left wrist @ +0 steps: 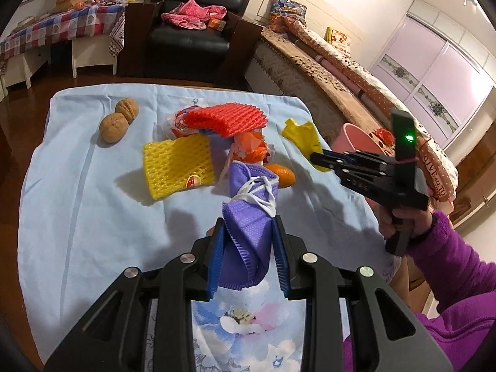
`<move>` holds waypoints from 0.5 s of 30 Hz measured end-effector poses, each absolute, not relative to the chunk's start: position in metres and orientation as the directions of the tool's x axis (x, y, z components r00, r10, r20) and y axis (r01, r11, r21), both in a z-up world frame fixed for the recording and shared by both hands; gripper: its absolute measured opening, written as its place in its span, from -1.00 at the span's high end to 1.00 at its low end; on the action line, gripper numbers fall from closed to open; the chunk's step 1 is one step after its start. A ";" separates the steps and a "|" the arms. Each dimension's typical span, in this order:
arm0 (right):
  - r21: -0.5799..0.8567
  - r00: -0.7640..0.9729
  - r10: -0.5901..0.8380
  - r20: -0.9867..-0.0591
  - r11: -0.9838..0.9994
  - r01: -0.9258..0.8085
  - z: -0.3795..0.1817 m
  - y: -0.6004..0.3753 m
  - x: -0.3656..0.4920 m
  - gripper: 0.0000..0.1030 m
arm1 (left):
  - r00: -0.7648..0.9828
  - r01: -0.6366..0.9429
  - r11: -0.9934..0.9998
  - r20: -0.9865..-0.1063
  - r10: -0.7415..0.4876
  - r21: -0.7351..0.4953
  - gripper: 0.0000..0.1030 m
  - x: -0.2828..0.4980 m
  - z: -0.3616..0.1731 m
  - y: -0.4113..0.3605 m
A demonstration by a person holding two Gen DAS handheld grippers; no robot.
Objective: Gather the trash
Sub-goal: 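Carry the purple cloth and yellow bag over the pink bucket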
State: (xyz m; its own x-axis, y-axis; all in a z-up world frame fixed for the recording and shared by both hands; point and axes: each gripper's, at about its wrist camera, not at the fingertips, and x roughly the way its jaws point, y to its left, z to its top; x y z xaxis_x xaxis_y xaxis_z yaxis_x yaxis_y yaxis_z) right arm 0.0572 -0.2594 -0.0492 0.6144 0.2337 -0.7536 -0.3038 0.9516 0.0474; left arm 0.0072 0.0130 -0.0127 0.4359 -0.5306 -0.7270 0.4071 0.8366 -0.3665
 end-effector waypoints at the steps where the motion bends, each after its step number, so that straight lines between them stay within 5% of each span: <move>1: 0.065 0.620 0.245 -0.746 0.952 -0.298 -0.045 -0.260 0.052 0.76 | 0.438 0.406 0.838 -0.727 -0.529 -0.366 0.43 0.007 -0.013 0.013; 15: 0.297 0.690 0.301 -0.658 0.946 -0.130 -0.008 -0.296 -0.006 0.76 | 0.486 0.427 0.829 -0.681 -0.548 -0.362 0.42 0.013 0.005 -0.035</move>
